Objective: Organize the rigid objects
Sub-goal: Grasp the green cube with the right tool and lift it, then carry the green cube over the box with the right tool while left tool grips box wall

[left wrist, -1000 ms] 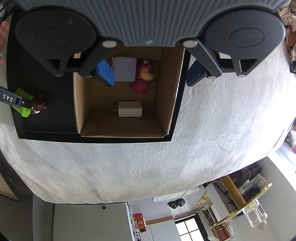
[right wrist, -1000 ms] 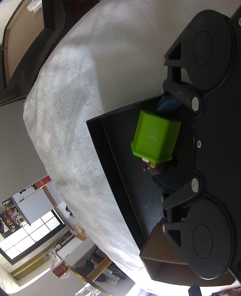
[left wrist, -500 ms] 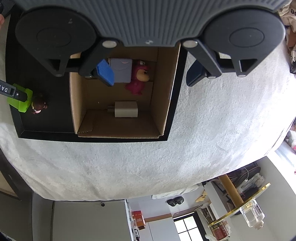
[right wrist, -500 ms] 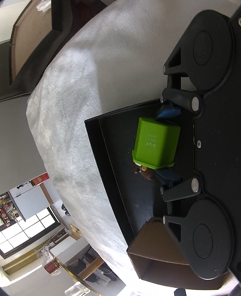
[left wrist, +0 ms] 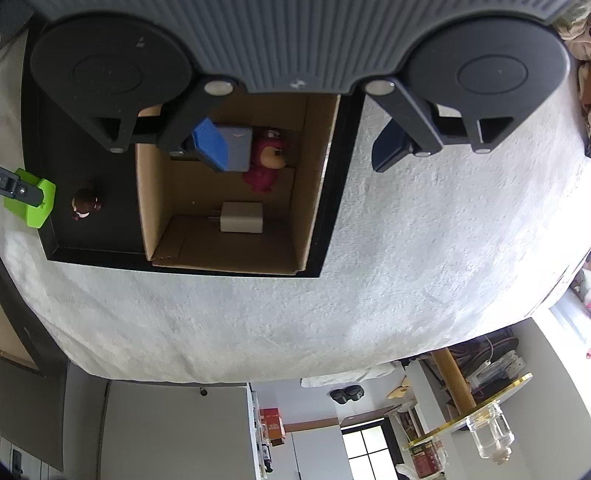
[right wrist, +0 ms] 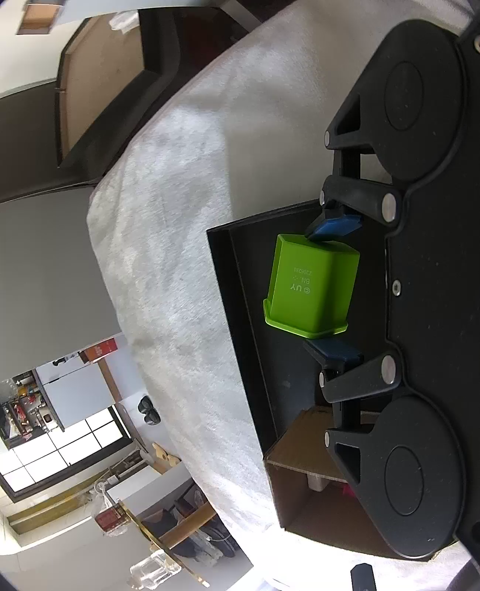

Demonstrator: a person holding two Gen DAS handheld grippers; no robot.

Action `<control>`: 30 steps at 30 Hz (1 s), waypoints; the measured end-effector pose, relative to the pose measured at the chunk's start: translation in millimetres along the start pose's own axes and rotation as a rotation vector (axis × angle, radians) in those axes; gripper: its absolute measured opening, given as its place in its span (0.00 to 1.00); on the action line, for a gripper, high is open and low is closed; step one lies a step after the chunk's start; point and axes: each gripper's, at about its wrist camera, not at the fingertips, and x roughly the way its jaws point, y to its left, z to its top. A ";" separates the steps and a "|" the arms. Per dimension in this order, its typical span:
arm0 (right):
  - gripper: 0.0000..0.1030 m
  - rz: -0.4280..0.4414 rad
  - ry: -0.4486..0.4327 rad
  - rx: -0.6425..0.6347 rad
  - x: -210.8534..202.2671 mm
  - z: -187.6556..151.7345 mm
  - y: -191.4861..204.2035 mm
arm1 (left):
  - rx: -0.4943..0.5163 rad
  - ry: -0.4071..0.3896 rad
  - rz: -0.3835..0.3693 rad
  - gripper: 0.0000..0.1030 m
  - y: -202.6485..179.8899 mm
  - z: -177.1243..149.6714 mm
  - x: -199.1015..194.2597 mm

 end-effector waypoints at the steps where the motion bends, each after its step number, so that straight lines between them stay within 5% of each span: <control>1: 0.53 0.000 -0.004 -0.002 -2.9 -0.4 1.5 | -0.006 0.000 -0.002 0.81 2.6 -0.4 -0.7; 30: 0.53 -0.012 -0.080 -0.107 -43.3 2.1 79.1 | -0.109 -0.032 -0.119 0.78 70.0 -23.0 -3.8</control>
